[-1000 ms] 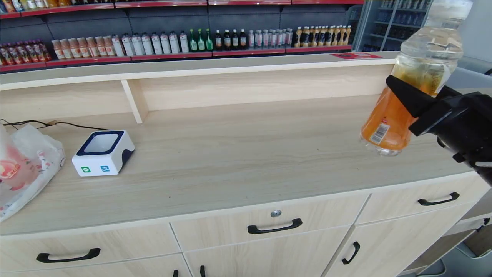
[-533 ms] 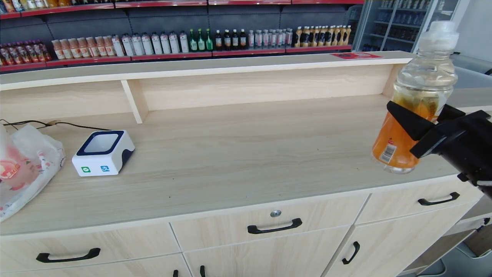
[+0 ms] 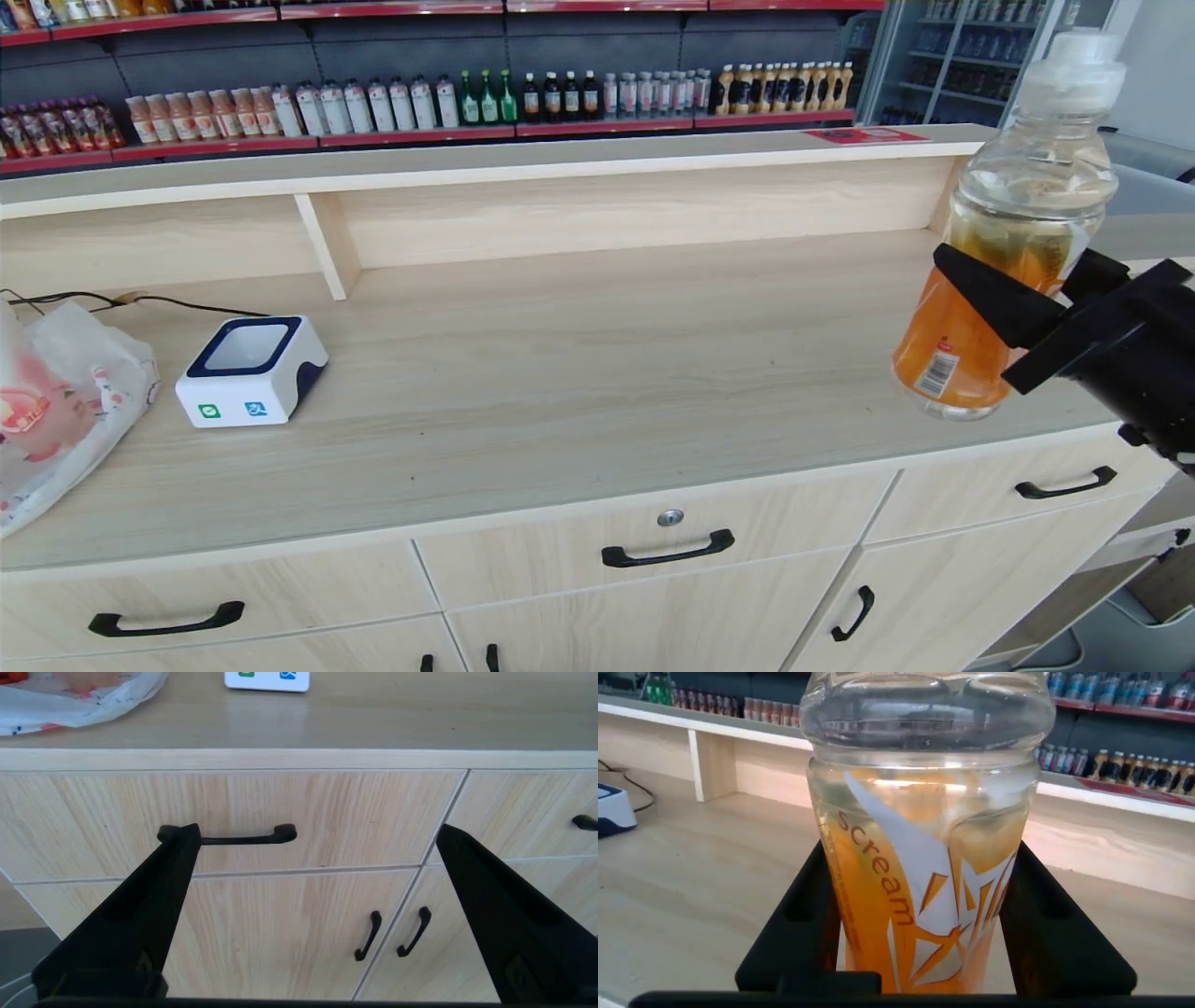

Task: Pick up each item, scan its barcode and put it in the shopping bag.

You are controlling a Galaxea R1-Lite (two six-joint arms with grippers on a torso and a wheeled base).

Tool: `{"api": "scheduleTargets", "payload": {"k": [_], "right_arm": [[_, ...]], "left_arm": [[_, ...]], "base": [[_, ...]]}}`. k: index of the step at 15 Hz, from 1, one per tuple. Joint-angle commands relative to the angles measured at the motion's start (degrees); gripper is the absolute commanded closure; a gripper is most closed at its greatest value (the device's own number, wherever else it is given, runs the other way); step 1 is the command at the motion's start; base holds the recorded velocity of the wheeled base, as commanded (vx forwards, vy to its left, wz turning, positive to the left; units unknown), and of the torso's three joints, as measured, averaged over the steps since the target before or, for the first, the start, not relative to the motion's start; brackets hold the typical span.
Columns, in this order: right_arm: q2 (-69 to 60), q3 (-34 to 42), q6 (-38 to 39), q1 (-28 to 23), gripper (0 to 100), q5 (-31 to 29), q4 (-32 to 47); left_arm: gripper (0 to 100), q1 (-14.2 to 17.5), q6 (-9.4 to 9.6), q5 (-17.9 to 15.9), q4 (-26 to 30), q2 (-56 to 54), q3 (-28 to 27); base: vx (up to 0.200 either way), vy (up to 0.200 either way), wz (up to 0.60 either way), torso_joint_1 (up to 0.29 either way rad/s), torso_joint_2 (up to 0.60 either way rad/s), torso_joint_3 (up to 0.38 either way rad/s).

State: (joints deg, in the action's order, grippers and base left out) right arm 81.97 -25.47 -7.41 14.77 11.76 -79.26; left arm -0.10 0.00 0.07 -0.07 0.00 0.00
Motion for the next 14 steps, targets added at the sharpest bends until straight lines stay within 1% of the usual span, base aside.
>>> {"api": "scheduleTargets", "payload": {"k": [1, 2, 4, 7, 9, 10, 12, 13, 14], "right_arm": [[2.1, -0.3, -0.1, 0.1, 100, 0.0, -1.0], [2.8, -0.5, -0.2, -0.2, 100, -0.4, -2.4], [4.2, 0.8, 0.5, -1.8, 100, -4.4, -4.6], [6.6, 0.1, 1.7, -3.3, 100, -4.8, -5.1], [8.1, -3.3, 1.7, -4.1, 100, -4.9, -4.7], [8.0, -3.4, 1.8, -4.8, 100, -4.9, -4.3], [7.9, -4.4, 3.2, -5.3, 100, -4.4, -3.1], [8.5, -4.4, 4.0, -5.0, 100, -3.0, -4.0], [8.3, -3.9, 3.9, -4.2, 100, -0.2, -6.6]], "left_arm": [[0, 0.0, 0.0, 0.0, 0.0, 0.0, 0.0], [0, 0.0, 0.0, 0.0, 0.1, 0.0, 0.0], [0, 0.0, 0.09, 0.0, 0.1, 0.0, 0.0], [0, 0.0, 0.0, 0.0, 0.1, 0.0, 0.0], [0, 0.0, -0.18, 0.0, 0.1, 0.0, 0.0], [0, 0.0, -0.09, 0.0, 0.0, 0.0, 0.0], [0, 0.0, -0.53, 0.1, 0.0, 0.0, 0.0], [0, 0.0, -1.14, 0.2, -0.1, 0.1, 0.0], [0, 0.1, -1.67, 0.2, -0.2, 0.1, 0.0]], "base": [[0.0, 0.0, 0.0, 0.0, 0.0, 0.0], [0.0, 0.0, 0.0, 0.0, 0.0, 0.0], [0.0, 0.0, 0.0, 0.0, 0.0, 0.0], [0.0, 0.0, 0.0, 0.0, 0.0, 0.0], [0.0, 0.0, 0.0, 0.0, 0.0, 0.0], [0.0, 0.0, 0.0, 0.0, 0.0, 0.0], [0.0, 0.2, 0.0, 0.002, 0.0, 0.002], [0.0, 0.2, 0.0, 0.002, 0.0, 0.002], [0.0, 0.2, 0.0, -0.002, -0.01, -0.002]]}}
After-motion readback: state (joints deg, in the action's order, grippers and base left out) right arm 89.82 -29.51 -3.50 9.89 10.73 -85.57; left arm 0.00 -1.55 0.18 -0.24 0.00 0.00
